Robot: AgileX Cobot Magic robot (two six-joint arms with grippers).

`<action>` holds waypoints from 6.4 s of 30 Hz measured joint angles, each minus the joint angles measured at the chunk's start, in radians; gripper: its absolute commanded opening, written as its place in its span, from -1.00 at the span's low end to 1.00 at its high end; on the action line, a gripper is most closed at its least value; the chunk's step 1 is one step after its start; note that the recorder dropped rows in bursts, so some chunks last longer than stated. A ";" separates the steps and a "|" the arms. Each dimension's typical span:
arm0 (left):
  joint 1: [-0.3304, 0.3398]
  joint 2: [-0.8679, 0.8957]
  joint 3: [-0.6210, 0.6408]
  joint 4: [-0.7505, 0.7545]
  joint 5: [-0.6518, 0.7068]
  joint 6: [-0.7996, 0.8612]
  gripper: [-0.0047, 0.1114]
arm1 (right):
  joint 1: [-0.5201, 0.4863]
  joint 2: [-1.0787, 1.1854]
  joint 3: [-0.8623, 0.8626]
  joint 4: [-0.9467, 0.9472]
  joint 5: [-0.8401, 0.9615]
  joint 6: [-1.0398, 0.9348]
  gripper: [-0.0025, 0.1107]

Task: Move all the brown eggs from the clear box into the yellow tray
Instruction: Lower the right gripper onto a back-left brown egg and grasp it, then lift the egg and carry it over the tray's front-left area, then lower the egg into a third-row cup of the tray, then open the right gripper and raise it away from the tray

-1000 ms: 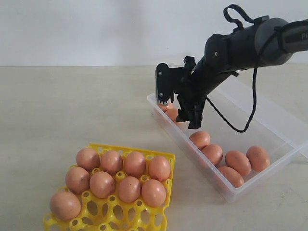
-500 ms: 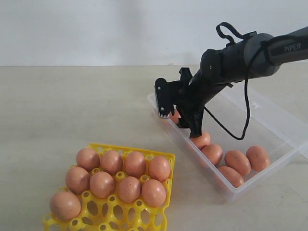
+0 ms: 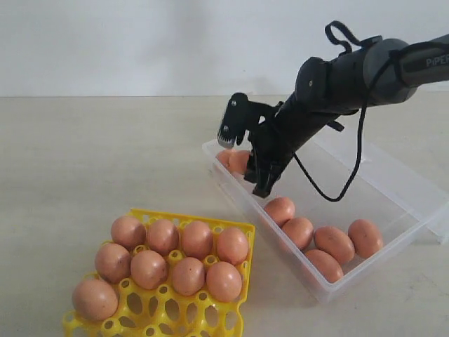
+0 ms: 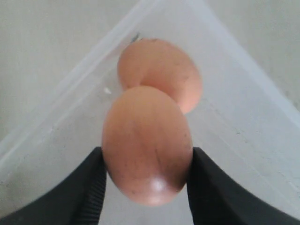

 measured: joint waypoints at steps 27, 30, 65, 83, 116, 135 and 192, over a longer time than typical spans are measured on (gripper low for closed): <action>0.000 0.000 0.000 0.000 0.000 0.000 -0.85 | 0.061 -0.499 0.413 1.338 -0.624 -0.577 -0.96; 0.000 0.000 0.000 0.000 0.000 0.000 -0.85 | 0.062 -0.499 0.418 1.169 -0.736 -0.660 -0.96; 0.000 0.000 0.000 0.000 0.000 0.000 -0.85 | 0.433 -0.652 0.765 -0.593 -1.176 1.634 -0.96; 0.000 0.000 0.000 0.000 0.000 0.000 -0.85 | 0.708 -0.233 0.817 -0.400 -1.304 1.601 -0.96; 0.000 0.000 0.000 0.000 0.000 0.000 -0.85 | 0.708 -0.217 0.688 -0.311 -0.958 1.517 -0.69; 0.000 0.000 0.000 0.000 0.000 0.000 -0.85 | 0.708 -0.217 0.686 -0.303 -0.890 1.502 -0.12; 0.000 0.000 0.000 0.000 0.000 0.000 -0.85 | 0.106 -0.682 0.634 1.268 -0.786 -0.303 -0.69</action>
